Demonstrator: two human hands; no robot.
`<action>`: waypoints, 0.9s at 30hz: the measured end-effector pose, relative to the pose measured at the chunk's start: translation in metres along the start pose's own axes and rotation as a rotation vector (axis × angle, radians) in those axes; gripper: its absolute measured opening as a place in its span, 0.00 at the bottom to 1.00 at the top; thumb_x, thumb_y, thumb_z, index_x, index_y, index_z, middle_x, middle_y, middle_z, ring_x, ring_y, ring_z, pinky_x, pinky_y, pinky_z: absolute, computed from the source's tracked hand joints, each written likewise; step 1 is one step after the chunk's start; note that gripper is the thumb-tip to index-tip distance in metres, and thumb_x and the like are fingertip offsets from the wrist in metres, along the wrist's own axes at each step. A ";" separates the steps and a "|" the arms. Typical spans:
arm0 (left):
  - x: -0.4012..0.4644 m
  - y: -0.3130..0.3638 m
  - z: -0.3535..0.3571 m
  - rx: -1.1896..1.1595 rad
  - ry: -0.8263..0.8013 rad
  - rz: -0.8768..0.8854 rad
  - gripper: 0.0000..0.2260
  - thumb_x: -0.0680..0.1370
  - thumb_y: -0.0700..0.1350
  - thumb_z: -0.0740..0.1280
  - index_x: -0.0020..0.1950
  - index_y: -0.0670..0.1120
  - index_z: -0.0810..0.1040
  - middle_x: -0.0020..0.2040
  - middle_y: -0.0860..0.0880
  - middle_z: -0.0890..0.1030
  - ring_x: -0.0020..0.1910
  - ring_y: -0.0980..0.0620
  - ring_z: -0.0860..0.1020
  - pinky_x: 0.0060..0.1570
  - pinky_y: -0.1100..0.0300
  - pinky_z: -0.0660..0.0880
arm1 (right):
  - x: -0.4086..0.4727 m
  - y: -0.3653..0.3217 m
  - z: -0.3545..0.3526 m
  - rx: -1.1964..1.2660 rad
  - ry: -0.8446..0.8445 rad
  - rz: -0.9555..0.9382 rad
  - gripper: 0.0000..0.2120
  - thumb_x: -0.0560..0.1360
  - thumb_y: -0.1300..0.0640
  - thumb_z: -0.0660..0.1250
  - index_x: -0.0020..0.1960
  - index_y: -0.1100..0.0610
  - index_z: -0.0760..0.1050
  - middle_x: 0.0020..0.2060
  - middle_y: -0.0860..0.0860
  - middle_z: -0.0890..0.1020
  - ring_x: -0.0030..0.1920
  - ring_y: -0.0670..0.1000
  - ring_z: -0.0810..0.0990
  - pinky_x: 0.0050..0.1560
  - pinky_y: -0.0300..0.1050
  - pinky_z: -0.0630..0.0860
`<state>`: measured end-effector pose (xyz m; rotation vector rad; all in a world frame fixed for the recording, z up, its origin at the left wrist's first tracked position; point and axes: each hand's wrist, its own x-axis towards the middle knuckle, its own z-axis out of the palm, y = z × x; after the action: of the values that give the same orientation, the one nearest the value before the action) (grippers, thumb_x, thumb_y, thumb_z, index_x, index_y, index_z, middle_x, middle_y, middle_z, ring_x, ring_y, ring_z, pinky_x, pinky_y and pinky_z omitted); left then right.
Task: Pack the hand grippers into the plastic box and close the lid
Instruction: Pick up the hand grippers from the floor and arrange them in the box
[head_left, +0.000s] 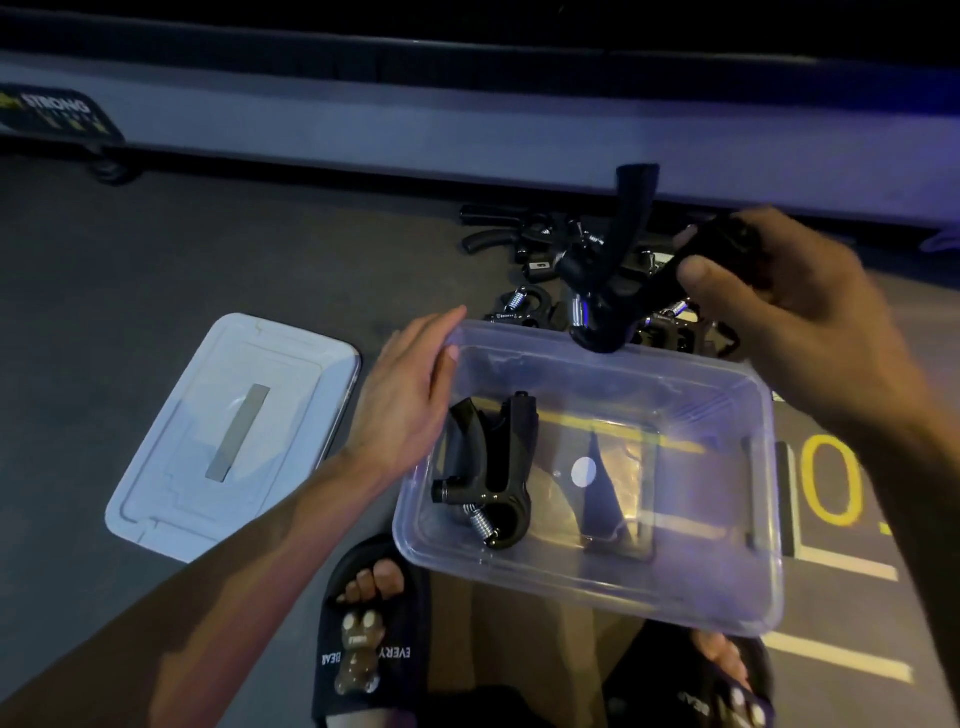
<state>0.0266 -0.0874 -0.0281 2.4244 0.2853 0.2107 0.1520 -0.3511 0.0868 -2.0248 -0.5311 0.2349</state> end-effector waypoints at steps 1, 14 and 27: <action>-0.004 0.000 -0.001 -0.023 -0.004 -0.002 0.18 0.86 0.45 0.56 0.77 0.48 0.69 0.72 0.51 0.74 0.70 0.55 0.70 0.70 0.59 0.66 | -0.004 -0.002 -0.001 0.032 -0.053 0.007 0.13 0.77 0.47 0.67 0.58 0.53 0.77 0.44 0.50 0.82 0.42 0.46 0.78 0.46 0.52 0.75; -0.038 -0.021 0.000 -0.199 -0.027 -0.329 0.19 0.86 0.53 0.52 0.76 0.52 0.69 0.68 0.53 0.77 0.64 0.55 0.74 0.62 0.61 0.68 | -0.046 0.021 0.075 0.339 -0.171 0.480 0.12 0.76 0.62 0.69 0.58 0.63 0.75 0.49 0.64 0.83 0.49 0.62 0.83 0.42 0.55 0.84; -0.038 -0.024 0.001 -0.231 -0.035 -0.324 0.18 0.86 0.53 0.53 0.75 0.52 0.70 0.63 0.60 0.75 0.62 0.62 0.73 0.55 0.79 0.63 | -0.050 0.030 0.138 0.120 -0.133 0.422 0.18 0.72 0.55 0.75 0.59 0.45 0.76 0.48 0.48 0.78 0.48 0.50 0.83 0.40 0.43 0.83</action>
<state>-0.0129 -0.0801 -0.0469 2.1160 0.5979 0.0522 0.0634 -0.2788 -0.0094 -1.9946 -0.1588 0.6435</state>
